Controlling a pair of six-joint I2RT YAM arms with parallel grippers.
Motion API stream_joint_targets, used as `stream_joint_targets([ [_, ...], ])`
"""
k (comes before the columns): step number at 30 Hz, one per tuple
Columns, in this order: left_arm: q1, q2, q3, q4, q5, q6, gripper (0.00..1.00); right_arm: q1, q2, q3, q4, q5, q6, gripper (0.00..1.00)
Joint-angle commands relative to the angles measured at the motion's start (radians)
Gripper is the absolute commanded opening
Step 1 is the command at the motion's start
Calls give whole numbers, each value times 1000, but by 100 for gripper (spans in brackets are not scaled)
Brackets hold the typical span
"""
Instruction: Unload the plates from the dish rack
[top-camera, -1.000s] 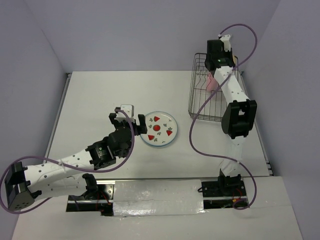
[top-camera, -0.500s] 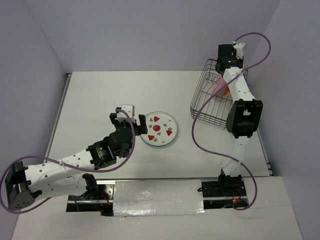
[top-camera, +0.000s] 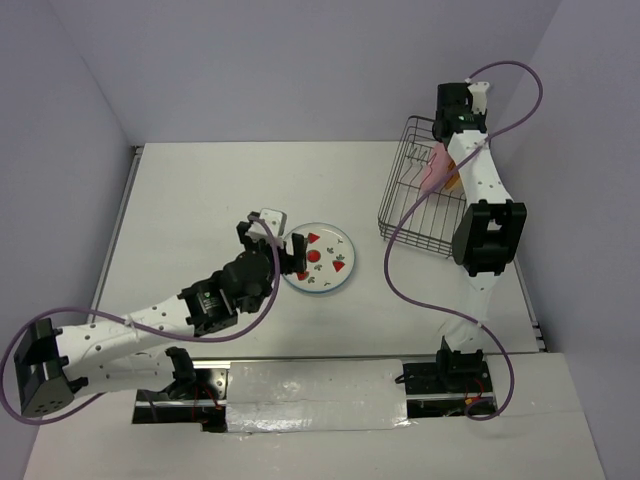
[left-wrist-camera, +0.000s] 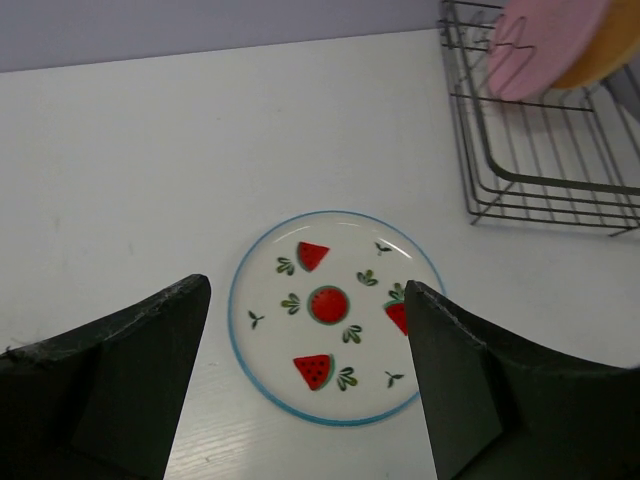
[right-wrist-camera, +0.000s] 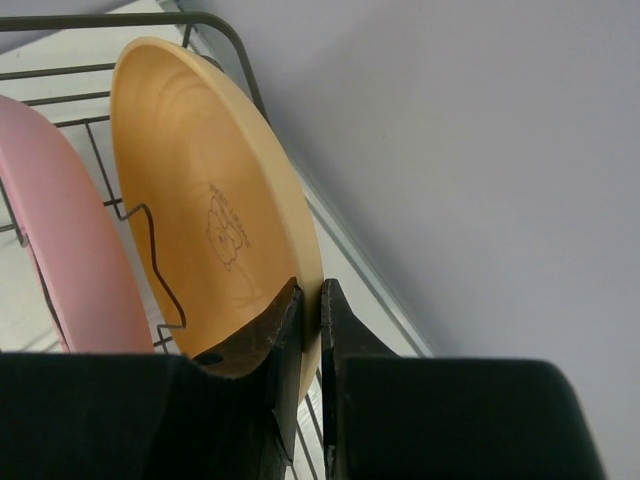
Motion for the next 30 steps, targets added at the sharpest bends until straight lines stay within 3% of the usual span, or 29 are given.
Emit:
stream_joint_targets([
  [1,-4,62,94,71,219,2,89,5,-94,51,72,20,71,0],
  [5,-2,269,332,-9,260,23,83,0,-95,40,58,2,99,0],
  [8,16,431,466,-31,329,15,84,-1,-91,51,35,-29,116,0],
  [11,47,549,520,20,481,17,85,-3,-105,33,17,-78,143,0],
  [20,116,881,666,159,665,75,82,-49,-194,-98,61,-231,205,0],
  [27,131,1053,841,97,656,69,82,-49,-168,-96,66,-270,200,0],
  [30,153,1114,905,51,665,28,77,-47,-162,-107,73,-281,197,0],
])
